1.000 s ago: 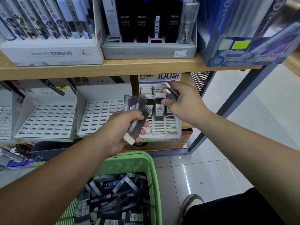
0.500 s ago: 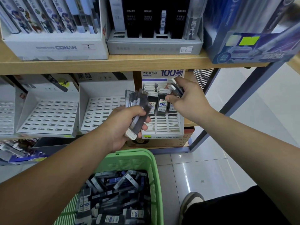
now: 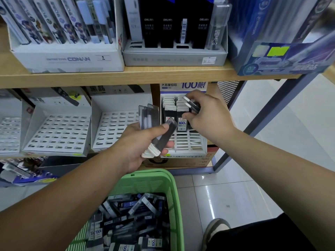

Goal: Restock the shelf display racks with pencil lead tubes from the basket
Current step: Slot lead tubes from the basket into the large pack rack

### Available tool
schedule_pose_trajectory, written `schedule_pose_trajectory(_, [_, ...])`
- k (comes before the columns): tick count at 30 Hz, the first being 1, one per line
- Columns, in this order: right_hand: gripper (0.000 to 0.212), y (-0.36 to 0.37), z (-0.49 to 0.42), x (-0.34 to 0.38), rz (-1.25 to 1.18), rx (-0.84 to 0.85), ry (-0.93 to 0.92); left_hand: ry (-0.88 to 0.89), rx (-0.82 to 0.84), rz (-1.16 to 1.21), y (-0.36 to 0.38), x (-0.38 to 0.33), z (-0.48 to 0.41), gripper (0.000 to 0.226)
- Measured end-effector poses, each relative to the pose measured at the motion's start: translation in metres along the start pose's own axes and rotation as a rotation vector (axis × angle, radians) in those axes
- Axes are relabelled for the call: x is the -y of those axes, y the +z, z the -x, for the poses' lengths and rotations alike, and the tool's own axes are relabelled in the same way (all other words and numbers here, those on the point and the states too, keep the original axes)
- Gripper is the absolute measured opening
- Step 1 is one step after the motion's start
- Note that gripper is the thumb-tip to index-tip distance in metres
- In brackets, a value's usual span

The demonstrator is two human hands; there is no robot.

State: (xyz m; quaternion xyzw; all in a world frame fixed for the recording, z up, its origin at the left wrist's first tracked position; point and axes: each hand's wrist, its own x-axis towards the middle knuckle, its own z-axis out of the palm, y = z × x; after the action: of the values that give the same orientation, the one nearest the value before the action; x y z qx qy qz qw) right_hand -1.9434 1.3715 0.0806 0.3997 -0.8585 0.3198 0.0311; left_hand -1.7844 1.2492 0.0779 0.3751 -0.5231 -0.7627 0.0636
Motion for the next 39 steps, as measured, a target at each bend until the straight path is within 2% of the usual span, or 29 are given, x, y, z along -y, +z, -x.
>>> schedule_pose_trajectory(2, [0.031,-0.006,-0.001,0.005,-0.188,0.058,0.017,-0.034,0.001,0.048,0.002,-0.003,0.001,0.058])
schedule_pose_trajectory(3, [0.028,-0.008,0.001,0.008,-0.283,0.144,-0.001,-0.049,0.008,0.079,0.004,-0.005,0.001,0.056])
schedule_pose_trajectory(6, [0.029,-0.005,0.011,0.008,-0.323,0.333,-0.224,-0.065,0.045,0.134,0.007,-0.011,-0.002,0.023])
schedule_pose_trajectory(9, [0.032,0.000,0.014,-0.003,-0.259,0.316,-0.276,-0.093,0.056,0.103,0.012,-0.010,-0.004,0.015])
schedule_pose_trajectory(12, [0.021,-0.005,0.015,-0.013,-0.203,0.225,-0.306,-0.115,0.084,0.099,0.018,-0.008,-0.004,0.016])
schedule_pose_trajectory(14, [0.012,-0.008,0.016,-0.019,-0.192,0.221,-0.215,-0.097,0.111,0.121,0.022,-0.008,-0.004,0.017])
schedule_pose_trajectory(16, [0.013,-0.010,0.017,-0.021,-0.380,0.233,0.011,-0.046,0.060,0.120,0.024,-0.005,-0.006,0.023])
schedule_pose_trajectory(18, [0.014,-0.014,0.020,-0.021,-0.626,0.256,0.252,0.007,-0.025,0.080,0.025,-0.001,-0.007,0.049])
schedule_pose_trajectory(19, [0.014,-0.016,0.021,-0.021,-0.705,0.277,0.334,0.027,-0.033,0.052,0.027,0.001,-0.006,0.055])
schedule_pose_trajectory(23, [0.026,-0.019,0.028,-0.018,-0.850,0.322,0.422,0.103,-0.012,-0.072,0.035,0.008,-0.003,0.038])
schedule_pose_trajectory(27, [0.025,-0.028,0.023,-0.018,-0.865,0.214,0.434,0.150,-0.016,-0.132,0.035,0.010,-0.008,0.023])
schedule_pose_trajectory(32, [0.019,-0.039,0.018,-0.020,-0.857,0.130,0.419,0.187,-0.007,-0.263,0.037,0.013,-0.011,0.028])
schedule_pose_trajectory(36, [0.025,-0.047,0.008,-0.029,-0.654,0.025,0.261,0.187,-0.134,-0.224,0.032,0.010,-0.016,0.027])
schedule_pose_trajectory(39, [0.031,-0.042,0.007,-0.037,-0.470,0.063,0.168,0.143,-0.157,-0.195,0.027,0.011,-0.020,0.030])
